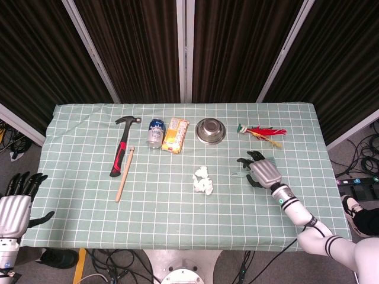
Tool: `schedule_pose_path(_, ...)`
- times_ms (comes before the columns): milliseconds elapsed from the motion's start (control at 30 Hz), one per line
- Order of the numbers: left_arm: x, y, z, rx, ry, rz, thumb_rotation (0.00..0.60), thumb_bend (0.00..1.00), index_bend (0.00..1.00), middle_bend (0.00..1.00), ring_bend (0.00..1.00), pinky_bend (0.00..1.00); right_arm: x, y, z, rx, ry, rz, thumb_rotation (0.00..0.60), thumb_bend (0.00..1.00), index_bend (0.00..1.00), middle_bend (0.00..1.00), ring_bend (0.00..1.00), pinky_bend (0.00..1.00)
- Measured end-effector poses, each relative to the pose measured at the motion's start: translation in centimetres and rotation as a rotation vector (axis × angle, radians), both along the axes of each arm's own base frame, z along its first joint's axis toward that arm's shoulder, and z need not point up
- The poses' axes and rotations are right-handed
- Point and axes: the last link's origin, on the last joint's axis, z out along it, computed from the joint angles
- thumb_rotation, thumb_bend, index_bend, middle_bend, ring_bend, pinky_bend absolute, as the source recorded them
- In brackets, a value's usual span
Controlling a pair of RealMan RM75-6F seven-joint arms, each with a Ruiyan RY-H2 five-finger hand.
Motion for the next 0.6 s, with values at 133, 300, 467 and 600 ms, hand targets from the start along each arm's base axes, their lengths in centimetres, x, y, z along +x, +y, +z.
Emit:
schedule_pose_path(133,-0.1,0.2,0.0,0.004,0.011,-0.009,0.600,0.00,0.15,0.12,0.05,0.05,-0.5,1.3,3.2,-0.085,-0.025,0.013,0.600,0.38,0.12,0.22,0.01,0.00)
schedule_pose_path(300,-0.1,0.6,-0.4,0.002,0.035,-0.021,0.600,0.00,0.15,0.12,0.05,0.05,-1.7,4.9,8.9,-0.261,-0.063,0.019,0.600,0.28,0.10,0.18,0.00,0.00)
schedule_pose_path(467,0.1,0.9,-1.0,-0.010,0.054,-0.029,0.600,0.00,0.15,0.12,0.05,0.05,-3.4,10.4,13.9,-0.427,-0.081,-0.022,0.600,0.26,0.10,0.18,0.00,0.00)
schedule_pose_path(600,0.3,1.0,-1.3,-0.020,0.037,-0.036,0.600,0.00,0.15,0.13,0.05,0.05,-4.6,15.3,16.8,-0.494,-0.084,-0.074,0.600,0.26,0.10,0.18,0.00,0.00)
